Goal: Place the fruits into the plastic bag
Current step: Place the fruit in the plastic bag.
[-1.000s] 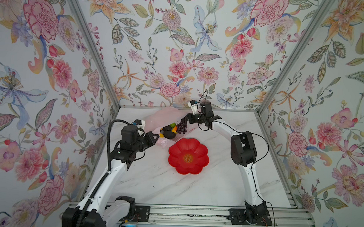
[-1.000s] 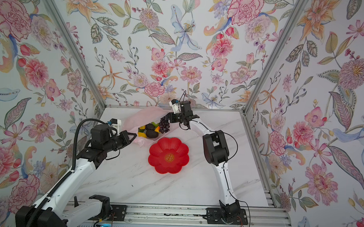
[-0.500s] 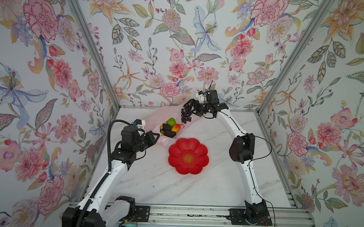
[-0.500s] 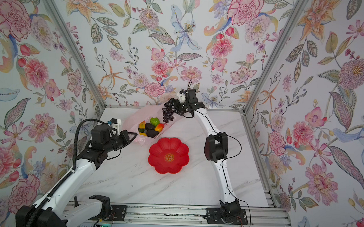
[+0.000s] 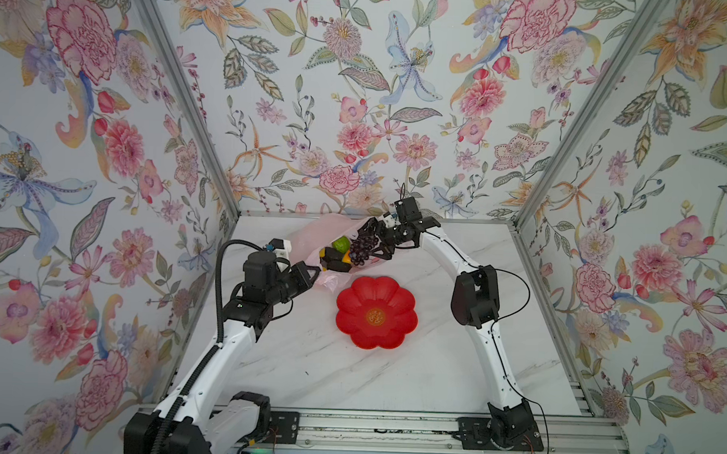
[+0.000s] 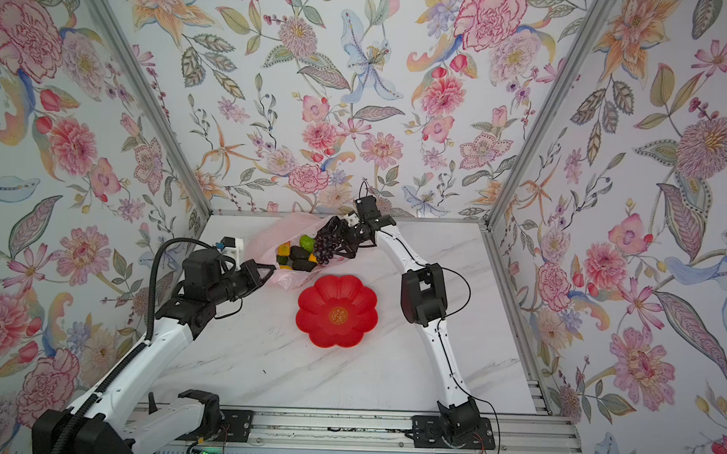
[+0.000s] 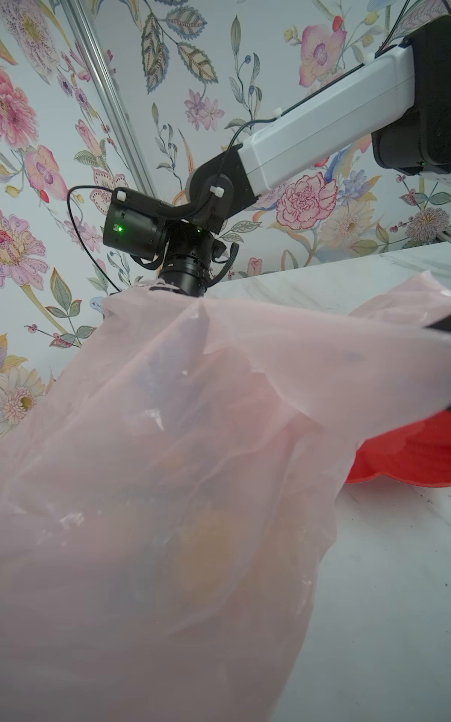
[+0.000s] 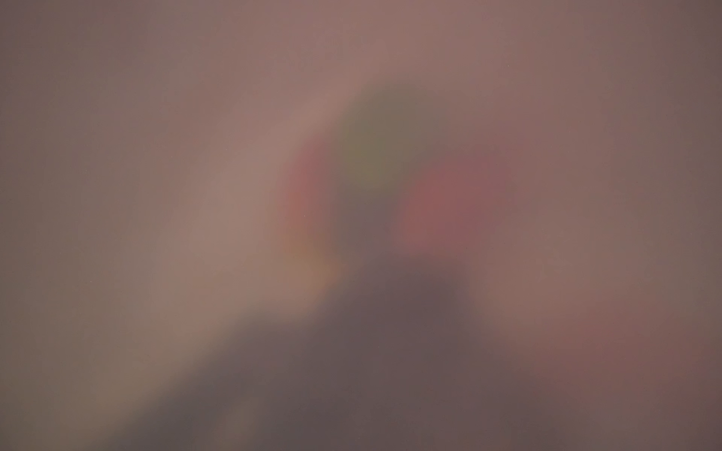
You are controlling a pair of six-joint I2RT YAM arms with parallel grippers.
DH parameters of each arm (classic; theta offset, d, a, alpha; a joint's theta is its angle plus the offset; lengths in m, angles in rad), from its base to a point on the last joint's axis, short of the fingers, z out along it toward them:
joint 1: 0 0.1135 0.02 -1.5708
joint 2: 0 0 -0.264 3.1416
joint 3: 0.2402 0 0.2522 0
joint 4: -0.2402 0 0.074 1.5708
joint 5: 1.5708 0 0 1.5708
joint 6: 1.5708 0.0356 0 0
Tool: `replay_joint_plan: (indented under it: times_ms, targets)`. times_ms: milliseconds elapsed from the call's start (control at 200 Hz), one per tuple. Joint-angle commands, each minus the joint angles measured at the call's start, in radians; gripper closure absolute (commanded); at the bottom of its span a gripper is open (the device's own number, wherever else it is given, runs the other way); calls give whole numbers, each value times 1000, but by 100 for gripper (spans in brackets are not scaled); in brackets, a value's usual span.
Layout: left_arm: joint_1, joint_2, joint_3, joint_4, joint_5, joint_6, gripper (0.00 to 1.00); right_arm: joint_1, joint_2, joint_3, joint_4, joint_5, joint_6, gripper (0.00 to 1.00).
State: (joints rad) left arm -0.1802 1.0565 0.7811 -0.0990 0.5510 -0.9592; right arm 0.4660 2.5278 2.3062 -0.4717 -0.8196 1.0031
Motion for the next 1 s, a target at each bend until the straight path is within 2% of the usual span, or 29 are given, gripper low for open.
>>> replay_joint_plan:
  times_ms: [0, 60, 100, 180, 270, 430, 480, 651, 756, 856, 996]
  targets:
    - [-8, -13, -12, 5, 20, -3, 100, 20, -93, -234, 576, -99, 459, 1]
    - [-8, -15, -14, 3, 22, -3, 100, 17, -137, -385, 822, -42, 672, 1]
    - [-7, -14, -13, 2, 22, -2, 100, 20, -165, -462, 932, 8, 753, 1]
    - [-7, -12, -4, -8, 22, 9, 100, 36, -220, -520, 908, 85, 772, 1]
    - [-7, -8, 4, -20, 21, 23, 100, 48, -242, -506, 866, 122, 765, 1]
    - [-7, 5, 12, -26, 17, 38, 100, 69, -231, -353, 592, 100, 553, 1]
    - [-6, 6, 22, -39, 8, 50, 93, 76, -231, -332, 538, 99, 503, 1]
    - [-7, -12, 63, -117, -49, 111, 82, 91, -233, -287, 403, 109, 399, 1]
    - [-5, -27, 60, -120, -56, 106, 82, 91, -234, -237, 325, 109, 343, 1]
    - [-5, -44, 49, -112, -58, 93, 81, 92, -228, -146, 152, 118, 221, 1]
    - [-5, -58, 38, -103, -57, 82, 81, 101, -259, -148, 64, 115, 146, 1]
